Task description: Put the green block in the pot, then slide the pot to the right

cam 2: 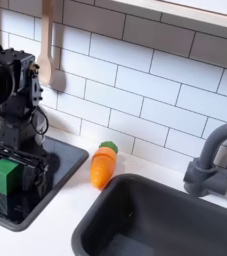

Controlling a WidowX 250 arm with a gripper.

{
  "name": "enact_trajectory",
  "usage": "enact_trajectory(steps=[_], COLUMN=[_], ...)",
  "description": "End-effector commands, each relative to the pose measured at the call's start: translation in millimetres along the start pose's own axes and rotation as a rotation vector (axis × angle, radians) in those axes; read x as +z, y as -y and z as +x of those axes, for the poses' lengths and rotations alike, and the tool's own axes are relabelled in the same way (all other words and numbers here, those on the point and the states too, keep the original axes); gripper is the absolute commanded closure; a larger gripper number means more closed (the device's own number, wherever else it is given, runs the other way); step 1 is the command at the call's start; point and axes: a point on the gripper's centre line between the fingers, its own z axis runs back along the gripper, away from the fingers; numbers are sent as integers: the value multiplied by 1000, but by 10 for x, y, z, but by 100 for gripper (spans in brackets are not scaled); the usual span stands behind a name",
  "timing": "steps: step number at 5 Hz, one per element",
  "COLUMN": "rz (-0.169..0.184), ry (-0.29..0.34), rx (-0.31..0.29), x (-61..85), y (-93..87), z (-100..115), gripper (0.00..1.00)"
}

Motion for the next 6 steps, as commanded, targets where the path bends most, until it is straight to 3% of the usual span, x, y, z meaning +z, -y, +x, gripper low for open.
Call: enact_trajectory(steps=[1, 4, 5, 6], rz=[-9, -5, 3, -21], ry=[3, 24, 51, 40], rx=[-9, -17, -20, -21], x=[-5, 31, 125, 203], y=[16, 28, 14, -2], z=[2, -4, -1, -15], gripper=[100, 100, 100, 100])
